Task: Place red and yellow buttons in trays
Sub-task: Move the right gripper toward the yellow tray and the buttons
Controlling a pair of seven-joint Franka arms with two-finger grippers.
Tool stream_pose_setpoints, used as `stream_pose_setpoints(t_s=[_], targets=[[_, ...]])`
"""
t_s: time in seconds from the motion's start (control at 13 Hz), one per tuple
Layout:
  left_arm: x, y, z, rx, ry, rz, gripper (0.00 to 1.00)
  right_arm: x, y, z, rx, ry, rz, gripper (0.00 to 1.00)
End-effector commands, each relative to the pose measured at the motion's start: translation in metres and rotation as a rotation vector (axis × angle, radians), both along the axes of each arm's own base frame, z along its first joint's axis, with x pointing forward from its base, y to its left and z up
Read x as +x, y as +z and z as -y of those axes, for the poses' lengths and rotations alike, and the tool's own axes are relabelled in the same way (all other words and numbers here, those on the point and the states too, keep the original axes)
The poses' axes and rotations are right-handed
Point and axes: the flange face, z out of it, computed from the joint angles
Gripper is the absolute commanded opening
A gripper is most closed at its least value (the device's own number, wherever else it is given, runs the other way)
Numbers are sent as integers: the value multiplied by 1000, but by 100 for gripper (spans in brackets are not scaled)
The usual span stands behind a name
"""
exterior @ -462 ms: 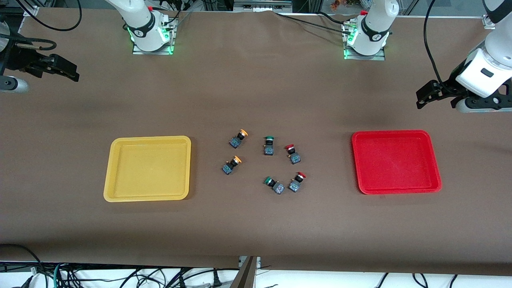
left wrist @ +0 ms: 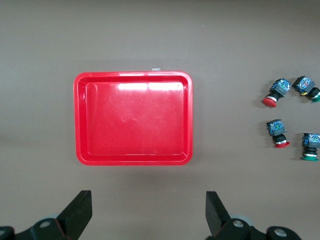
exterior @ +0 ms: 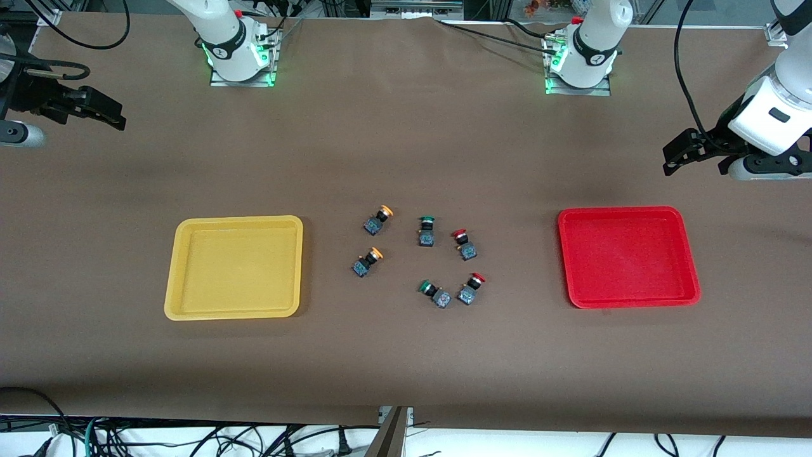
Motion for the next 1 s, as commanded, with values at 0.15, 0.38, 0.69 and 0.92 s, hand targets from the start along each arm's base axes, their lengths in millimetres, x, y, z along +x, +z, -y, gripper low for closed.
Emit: stream_pose_setpoints(t_s=[0.15,0.38,0.69,0.92], targets=[[2,4,-1,-12,2,-30,100,24,-35,-4,-13,14,-39,100],[1,5,-1,-11,3,-36,100,58,-100,-34,-26,43,-92,100],[1,3,0,-11,3,-41,100,90,-205,-145,-41,-126,-64,100],[3,-1,4,-12,1,-48,100,90,-268,-225,-5,-285,-42,100]])
